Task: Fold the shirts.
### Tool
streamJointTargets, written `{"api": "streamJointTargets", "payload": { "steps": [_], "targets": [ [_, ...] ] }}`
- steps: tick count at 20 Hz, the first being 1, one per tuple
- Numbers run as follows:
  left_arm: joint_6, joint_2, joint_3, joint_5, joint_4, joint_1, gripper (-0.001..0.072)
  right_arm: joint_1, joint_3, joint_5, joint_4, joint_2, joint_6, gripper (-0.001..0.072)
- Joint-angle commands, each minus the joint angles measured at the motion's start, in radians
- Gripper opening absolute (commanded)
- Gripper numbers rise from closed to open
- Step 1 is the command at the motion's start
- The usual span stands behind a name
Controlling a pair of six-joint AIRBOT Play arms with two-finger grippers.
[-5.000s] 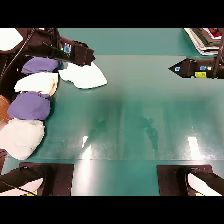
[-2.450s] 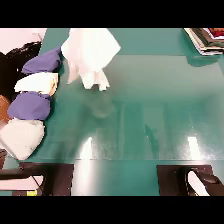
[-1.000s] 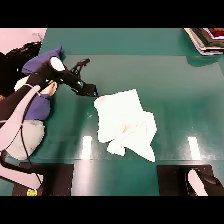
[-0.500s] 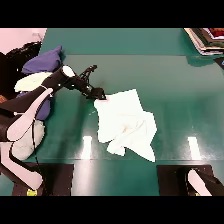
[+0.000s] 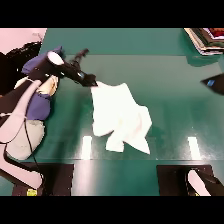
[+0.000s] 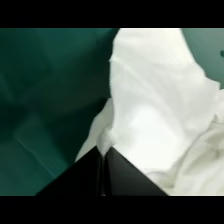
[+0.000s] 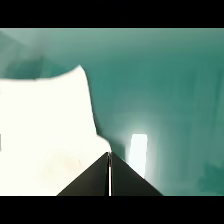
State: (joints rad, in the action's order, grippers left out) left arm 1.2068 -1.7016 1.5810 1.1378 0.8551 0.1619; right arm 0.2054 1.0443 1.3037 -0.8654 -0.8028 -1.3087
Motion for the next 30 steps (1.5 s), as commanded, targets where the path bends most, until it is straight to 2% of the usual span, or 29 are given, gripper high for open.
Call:
{"api": "streamJointTargets", "payload": {
  "steps": [1, 2, 3, 4, 5, 8, 14, 18, 19, 21, 23, 27, 28, 30],
  "targets": [
    [0.008, 0.088, 0.058, 0.019, 0.018, -0.086, 0.0020, -0.080, -0.224, -0.018, -0.052, 0.058, -0.030, 0.0015],
    [0.009, 0.108, 0.058, 0.019, 0.026, -0.102, 0.0020, -0.131, -0.281, -0.035, -0.052, 0.050, -0.030, 0.0017],
    [0.008, 0.124, 0.058, 0.025, 0.030, -0.112, 0.0020, -0.192, -0.327, -0.062, -0.051, 0.023, -0.030, 0.0088],
    [0.009, 0.132, 0.058, 0.032, 0.037, -0.113, 0.0020, -0.251, -0.358, -0.097, -0.051, -0.011, -0.030, 0.0279],
    [0.009, 0.138, 0.058, 0.045, 0.052, -0.113, 0.0021, -0.316, -0.381, -0.146, -0.050, -0.058, -0.030, 0.0421],
    [0.009, 0.135, 0.058, 0.088, 0.055, -0.113, 0.0020, -0.486, -0.389, -0.266, -0.033, -0.229, -0.030, 0.0425],
    [0.009, 0.135, 0.058, 0.097, 0.059, -0.113, 0.0020, -0.678, -0.378, -0.415, 0.255, -0.500, 0.102, 0.0425],
    [0.009, 0.135, 0.058, 0.093, 0.059, -0.113, 0.0020, -0.731, -0.256, -0.413, 0.242, -0.620, 0.105, 0.0421],
    [0.009, 0.135, 0.058, 0.093, 0.059, -0.113, 0.0021, -0.738, -0.220, -0.413, 0.237, -0.646, 0.105, 0.0309],
    [0.026, 0.137, 0.058, 0.096, 0.059, -0.113, 0.0020, -0.745, -0.155, -0.404, 0.208, -0.678, 0.113, 0.0013],
    [0.045, 0.156, 0.067, 0.089, 0.080, -0.113, 0.0020, -0.728, -0.091, -0.367, 0.098, -0.667, 0.077, 0.0013],
    [0.053, 0.296, 0.201, 0.039, 0.180, -0.113, 0.0020, -0.582, 0.087, -0.248, -0.269, -0.484, -0.135, 0.0013],
    [0.053, 0.336, 0.249, 0.022, 0.182, -0.113, 0.0020, -0.529, 0.142, -0.230, -0.325, -0.421, -0.158, 0.0013],
    [0.052, 0.422, 0.346, -0.019, 0.182, -0.113, 0.0020, -0.417, 0.254, -0.229, -0.339, -0.311, -0.159, 0.0013]
  ]
}}
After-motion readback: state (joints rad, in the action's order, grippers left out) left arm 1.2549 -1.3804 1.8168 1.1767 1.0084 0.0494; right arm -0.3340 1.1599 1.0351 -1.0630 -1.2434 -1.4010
